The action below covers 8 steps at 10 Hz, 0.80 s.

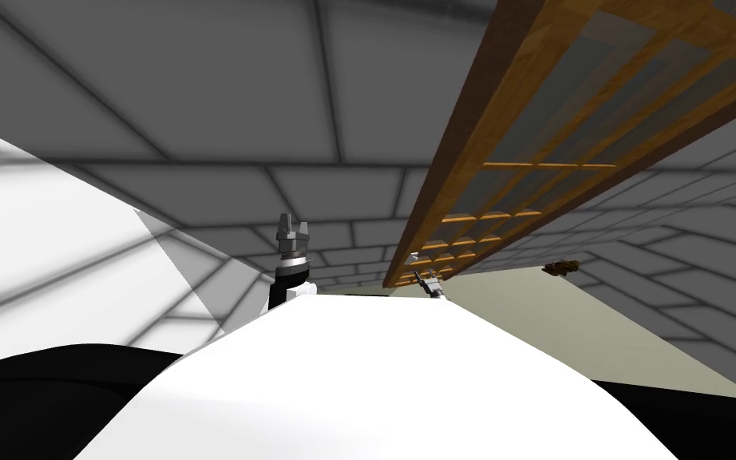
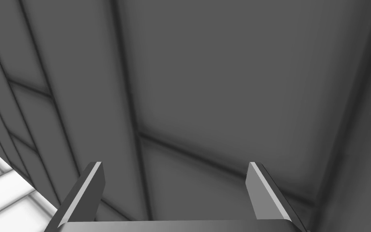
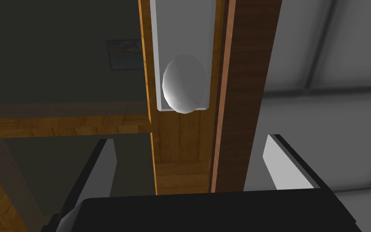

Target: Pull the door open

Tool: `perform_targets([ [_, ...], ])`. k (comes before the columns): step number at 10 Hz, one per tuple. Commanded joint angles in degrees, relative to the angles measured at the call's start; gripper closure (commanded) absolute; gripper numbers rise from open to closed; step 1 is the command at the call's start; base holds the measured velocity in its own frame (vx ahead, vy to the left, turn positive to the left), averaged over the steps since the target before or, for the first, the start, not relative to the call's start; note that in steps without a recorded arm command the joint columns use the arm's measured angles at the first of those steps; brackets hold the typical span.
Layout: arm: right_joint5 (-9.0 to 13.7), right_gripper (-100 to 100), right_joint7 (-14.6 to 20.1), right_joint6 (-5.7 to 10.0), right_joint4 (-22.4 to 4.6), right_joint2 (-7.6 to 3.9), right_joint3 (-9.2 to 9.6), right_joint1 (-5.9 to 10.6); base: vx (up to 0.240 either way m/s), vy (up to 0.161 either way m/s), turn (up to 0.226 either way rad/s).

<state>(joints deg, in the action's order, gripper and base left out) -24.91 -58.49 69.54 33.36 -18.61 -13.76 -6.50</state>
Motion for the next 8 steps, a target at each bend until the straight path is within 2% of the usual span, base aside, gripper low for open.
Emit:
perform_targets([
  [1,2.12,-100,-0.84,-2.43,1.94,0.46,0.55,-0.54,0.044,-0.013,0.209],
  [5,7.31,-100,-3.26,-6.77,3.83,1.27,1.74,-0.56,0.039,-0.020,0.193],
  [8,10.52,-100,-4.76,-9.46,5.01,1.77,2.47,-0.58,0.033,-0.024,0.173],
])
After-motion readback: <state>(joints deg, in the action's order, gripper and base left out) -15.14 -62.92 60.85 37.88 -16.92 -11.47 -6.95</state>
